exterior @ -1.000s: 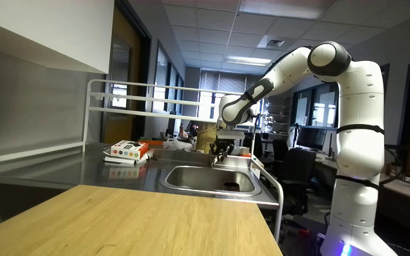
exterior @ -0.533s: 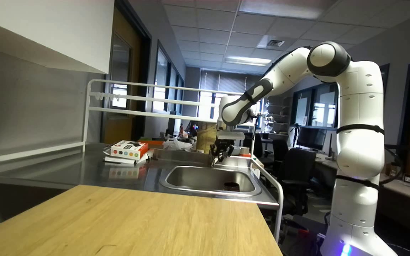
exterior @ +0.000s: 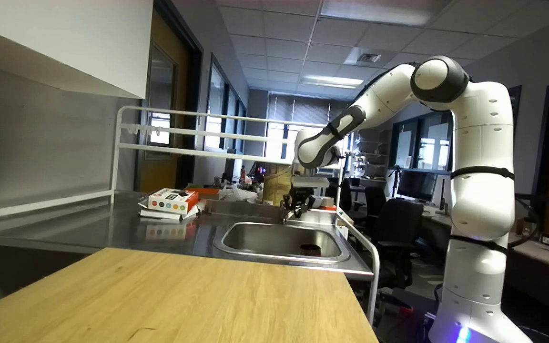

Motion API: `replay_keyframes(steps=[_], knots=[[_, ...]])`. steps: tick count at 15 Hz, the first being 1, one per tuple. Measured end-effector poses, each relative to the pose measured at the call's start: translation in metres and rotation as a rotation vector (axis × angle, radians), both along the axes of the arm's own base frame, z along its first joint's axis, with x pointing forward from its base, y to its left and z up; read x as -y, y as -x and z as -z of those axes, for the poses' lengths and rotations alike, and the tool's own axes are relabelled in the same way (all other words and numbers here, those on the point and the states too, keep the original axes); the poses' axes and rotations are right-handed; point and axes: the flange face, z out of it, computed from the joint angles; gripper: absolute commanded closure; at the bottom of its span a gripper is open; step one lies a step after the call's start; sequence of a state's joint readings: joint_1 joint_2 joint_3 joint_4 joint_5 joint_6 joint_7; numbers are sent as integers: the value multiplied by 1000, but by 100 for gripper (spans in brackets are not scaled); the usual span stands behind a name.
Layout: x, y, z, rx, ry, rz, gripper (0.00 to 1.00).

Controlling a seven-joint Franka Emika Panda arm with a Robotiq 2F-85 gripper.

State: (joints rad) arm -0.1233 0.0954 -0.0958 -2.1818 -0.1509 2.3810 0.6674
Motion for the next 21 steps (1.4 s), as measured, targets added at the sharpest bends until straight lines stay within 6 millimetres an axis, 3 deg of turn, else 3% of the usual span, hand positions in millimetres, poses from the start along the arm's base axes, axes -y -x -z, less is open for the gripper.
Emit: replay_keyframes(steps=[7, 13, 19, 20, 21], knots=[[15, 6, 3, -12, -14, 18, 97], [47, 21, 11, -35, -16, 54, 97], [50, 23, 11, -39, -16, 42, 95], [50, 23, 11, -39, -16, 42, 65], [50, 23, 11, -39, -16, 41, 68]])
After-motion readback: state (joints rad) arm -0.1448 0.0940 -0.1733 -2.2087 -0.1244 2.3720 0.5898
